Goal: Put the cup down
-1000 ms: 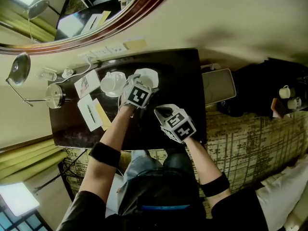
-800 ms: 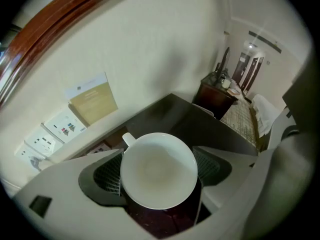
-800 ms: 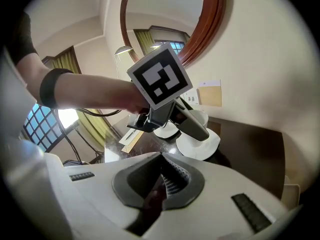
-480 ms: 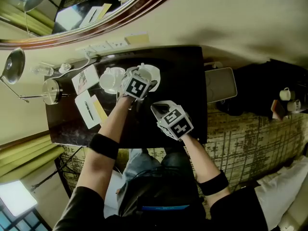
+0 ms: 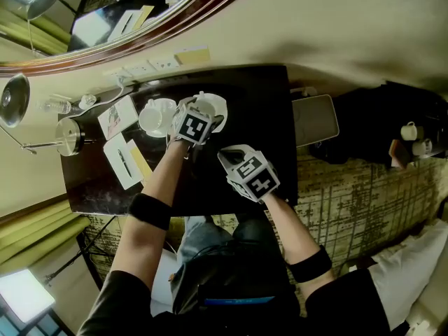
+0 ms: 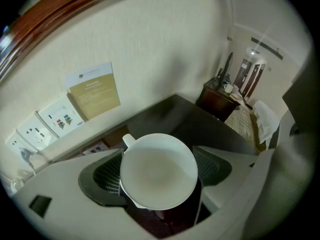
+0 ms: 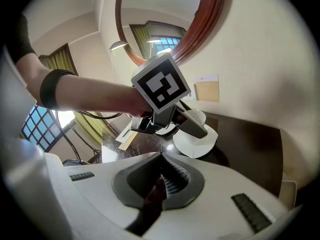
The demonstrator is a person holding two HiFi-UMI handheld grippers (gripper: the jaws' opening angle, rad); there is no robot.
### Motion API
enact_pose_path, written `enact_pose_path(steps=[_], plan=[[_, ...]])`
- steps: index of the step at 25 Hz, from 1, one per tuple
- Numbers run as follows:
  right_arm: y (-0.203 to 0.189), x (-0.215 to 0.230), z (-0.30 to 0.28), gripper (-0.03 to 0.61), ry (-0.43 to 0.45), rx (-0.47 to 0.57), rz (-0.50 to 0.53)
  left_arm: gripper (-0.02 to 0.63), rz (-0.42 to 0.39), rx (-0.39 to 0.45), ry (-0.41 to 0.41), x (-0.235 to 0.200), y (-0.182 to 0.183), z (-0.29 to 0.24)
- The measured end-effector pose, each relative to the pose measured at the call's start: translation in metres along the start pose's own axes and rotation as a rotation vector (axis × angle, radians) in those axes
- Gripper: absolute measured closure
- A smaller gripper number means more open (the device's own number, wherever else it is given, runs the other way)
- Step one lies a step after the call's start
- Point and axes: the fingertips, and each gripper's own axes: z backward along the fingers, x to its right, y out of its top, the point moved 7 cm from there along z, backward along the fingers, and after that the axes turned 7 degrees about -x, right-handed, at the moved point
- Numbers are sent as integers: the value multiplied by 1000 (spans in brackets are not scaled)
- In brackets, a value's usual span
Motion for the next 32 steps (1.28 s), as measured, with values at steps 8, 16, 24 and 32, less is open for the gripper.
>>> enact_pose_path(steps=[8, 16, 24, 32], plan=[[-1, -3, 0, 577, -3, -2, -11, 137, -1, 19, 23, 2, -2, 3], [5, -4, 16, 577, -58, 23, -13, 137, -24, 52, 34, 16, -11, 43], [2, -17, 32, 577, -137, 95, -67, 281, -48, 134, 86, 41, -57, 111], [4, -47, 39, 577, -176, 137, -89, 508, 0, 247, 181, 41, -124, 169]])
